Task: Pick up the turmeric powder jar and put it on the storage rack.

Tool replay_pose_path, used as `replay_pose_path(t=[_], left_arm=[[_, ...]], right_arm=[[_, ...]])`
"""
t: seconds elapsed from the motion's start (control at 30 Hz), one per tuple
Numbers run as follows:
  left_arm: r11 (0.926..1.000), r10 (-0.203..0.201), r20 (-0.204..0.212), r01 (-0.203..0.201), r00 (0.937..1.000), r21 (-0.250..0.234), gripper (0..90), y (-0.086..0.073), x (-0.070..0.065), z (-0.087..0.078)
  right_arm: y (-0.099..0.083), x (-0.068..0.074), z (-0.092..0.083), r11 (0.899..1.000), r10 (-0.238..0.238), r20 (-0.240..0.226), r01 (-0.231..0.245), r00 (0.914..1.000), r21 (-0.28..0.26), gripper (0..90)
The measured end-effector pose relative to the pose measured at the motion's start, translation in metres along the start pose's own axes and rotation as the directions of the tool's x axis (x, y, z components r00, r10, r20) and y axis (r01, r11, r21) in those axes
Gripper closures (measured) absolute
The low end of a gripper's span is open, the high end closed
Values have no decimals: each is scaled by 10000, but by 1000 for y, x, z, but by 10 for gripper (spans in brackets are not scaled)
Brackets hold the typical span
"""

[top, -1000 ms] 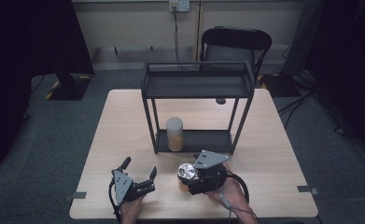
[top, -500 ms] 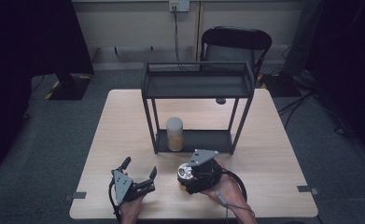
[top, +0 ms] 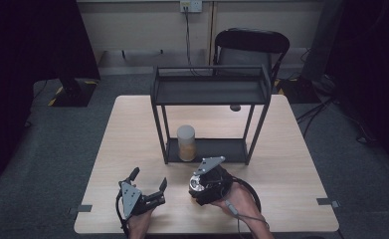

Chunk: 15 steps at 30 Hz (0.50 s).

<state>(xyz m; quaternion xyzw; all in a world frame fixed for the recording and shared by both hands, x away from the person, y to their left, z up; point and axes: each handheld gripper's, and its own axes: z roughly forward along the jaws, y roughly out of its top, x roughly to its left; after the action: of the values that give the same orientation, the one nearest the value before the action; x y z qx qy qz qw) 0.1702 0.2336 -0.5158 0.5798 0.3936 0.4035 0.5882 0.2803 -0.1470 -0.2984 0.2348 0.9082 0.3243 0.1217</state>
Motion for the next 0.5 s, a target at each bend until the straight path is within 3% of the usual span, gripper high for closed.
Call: replay_pose_path(t=[0.23,0.5], left_arm=[[10000,-4,0,4,10000,-2,2,0,0,0],[10000,2,-6,-2,10000,-5,2,0,0,0]], right_arm=[[9,-1,5,9987,86,15,-86,10000,509,278],[11,1,7,9980,152,144,-160,9998,616,328]])
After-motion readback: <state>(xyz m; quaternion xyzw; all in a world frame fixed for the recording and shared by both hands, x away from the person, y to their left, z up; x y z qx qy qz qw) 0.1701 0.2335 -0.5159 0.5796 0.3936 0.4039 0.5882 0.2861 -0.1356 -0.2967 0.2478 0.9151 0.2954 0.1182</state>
